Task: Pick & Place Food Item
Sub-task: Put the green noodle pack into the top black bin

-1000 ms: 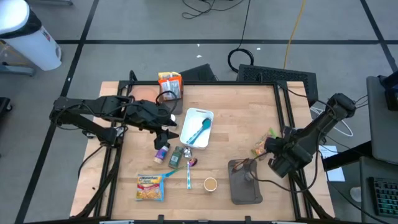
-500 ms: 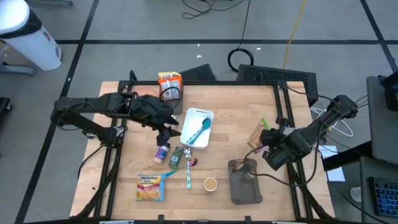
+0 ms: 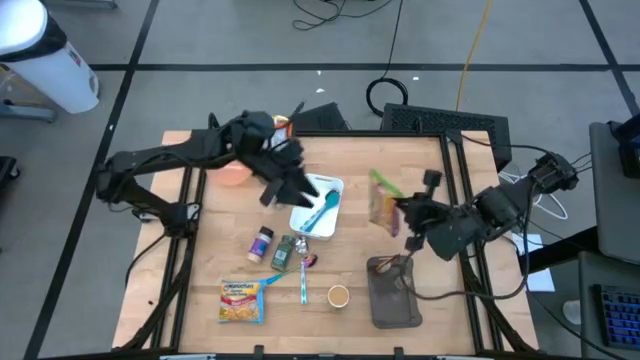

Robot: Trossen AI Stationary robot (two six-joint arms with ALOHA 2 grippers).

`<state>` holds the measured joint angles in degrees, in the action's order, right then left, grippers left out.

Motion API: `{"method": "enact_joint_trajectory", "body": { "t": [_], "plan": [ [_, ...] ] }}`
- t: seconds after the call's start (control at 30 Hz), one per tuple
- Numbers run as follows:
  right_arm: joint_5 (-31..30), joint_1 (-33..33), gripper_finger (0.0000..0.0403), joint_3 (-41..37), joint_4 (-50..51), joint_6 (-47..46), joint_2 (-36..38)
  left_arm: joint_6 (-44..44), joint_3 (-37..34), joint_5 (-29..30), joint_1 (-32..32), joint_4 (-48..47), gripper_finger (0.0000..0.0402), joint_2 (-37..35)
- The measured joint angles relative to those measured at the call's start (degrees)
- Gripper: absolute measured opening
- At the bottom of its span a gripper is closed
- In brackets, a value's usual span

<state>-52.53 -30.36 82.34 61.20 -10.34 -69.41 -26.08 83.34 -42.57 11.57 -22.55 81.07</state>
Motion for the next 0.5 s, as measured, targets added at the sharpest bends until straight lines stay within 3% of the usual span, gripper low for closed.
{"method": "enact_joint_trajectory", "body": {
  "t": [0.1,0.2,0.5],
  "plan": [
    [0.03,0.47,0.0,0.0,-14.84,13.06,-0.07,-2.67,-0.06,-6.08,2.37,6.03,0.0255,2.88],
    [0.02,0.67,0.0,0.0,-25.03,22.2,-0.07,-3.01,-0.04,-8.58,4.39,10.19,0.0255,5.18],
    [3.17,0.67,0.0,-0.02,-33.17,29.71,-0.13,-4.63,-0.04,-9.91,7.79,23.61,0.0255,7.7]
  ]
}}
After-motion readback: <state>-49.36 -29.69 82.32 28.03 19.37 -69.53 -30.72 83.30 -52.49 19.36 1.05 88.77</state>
